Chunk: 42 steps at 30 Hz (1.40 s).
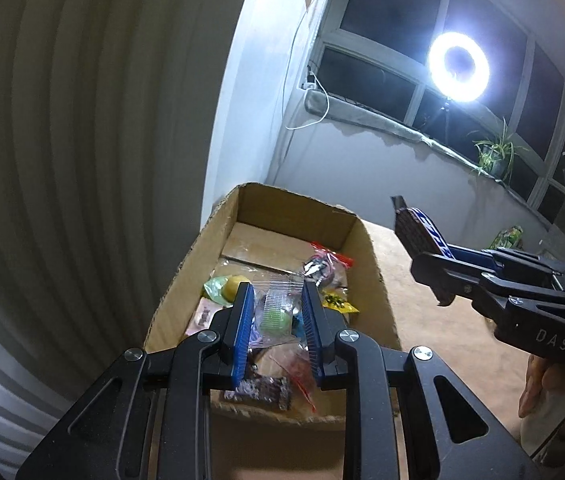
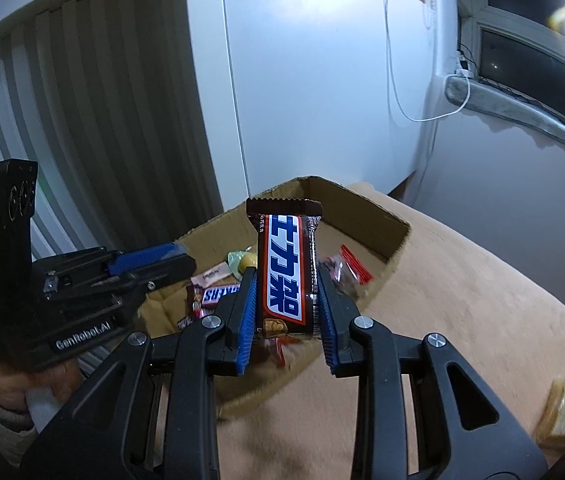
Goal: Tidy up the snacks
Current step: 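Carry the Snickers bar and green candy into the box and open both grippers, then move both open grippers out of the box toward the wrapped bread packet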
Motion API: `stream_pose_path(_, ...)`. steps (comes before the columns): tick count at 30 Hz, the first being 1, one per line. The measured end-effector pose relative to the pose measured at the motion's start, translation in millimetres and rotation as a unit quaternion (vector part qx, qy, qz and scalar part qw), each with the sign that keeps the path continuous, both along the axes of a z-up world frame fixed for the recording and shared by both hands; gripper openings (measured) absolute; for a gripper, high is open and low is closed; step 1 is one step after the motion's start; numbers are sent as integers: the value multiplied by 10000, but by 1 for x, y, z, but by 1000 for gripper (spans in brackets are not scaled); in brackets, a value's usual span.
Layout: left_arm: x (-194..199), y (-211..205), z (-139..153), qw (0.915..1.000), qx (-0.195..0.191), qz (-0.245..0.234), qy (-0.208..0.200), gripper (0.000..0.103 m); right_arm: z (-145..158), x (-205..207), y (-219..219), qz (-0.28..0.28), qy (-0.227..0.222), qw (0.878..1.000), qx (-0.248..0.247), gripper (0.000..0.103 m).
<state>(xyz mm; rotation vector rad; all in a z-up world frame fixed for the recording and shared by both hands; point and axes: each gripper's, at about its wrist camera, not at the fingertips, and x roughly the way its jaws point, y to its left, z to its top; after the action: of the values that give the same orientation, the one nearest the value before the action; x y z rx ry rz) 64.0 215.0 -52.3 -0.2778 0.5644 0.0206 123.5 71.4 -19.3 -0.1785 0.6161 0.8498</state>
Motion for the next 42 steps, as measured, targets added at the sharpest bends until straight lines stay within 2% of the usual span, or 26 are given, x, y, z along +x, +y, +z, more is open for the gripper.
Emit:
stream_pose_path(5,20,5,-6,9999,-1,-67,75,23,3,33,24,48,-99,9999,-2,29)
stream_pose_path(7,28,6,-10,9998,-38,-88,158,24,-5,47,32,0,53,9998,-183,45)
stream_pose_path(8,31,6,-13,9997,-30,-38,253,28,-5,47,30,-81,30,9998,-153,52)
stream_pose_path(9,31,8,-17,9992,-43,57,390,45,-5,45,24,-127,-11,9999,-19,59)
stream_pose_path(11,22,11,-20,9989,-121,163,427,69,-9,35,10,-181,-23,9997,133,66)
stream_pose_path(12,15,11,-19,9990,-143,201,367,71,-11,31,5,-232,-36,9996,143,66)
stream_pose_path(15,-6,9,-16,9993,-59,271,230,71,-18,17,-8,-348,-53,9993,117,67)
stream_pose_path(20,-19,0,-5,9990,169,348,211,71,-21,-4,-25,-514,-78,9984,205,75)
stream_pose_path(24,-32,-22,16,9980,559,286,-4,72,-16,-17,-36,-538,-50,9980,321,82)
stream_pose_path(27,-46,-36,32,9960,837,221,-220,79,-13,-28,-47,-601,-83,9976,328,83)
stream_pose_path(32,-68,-59,58,9899,1311,123,-521,79,-3,-47,-67,-725,-193,9964,405,83)
stream_pose_path(42,-87,-87,84,9841,1576,-51,-821,81,5,-71,-96,-864,-303,9947,472,83)
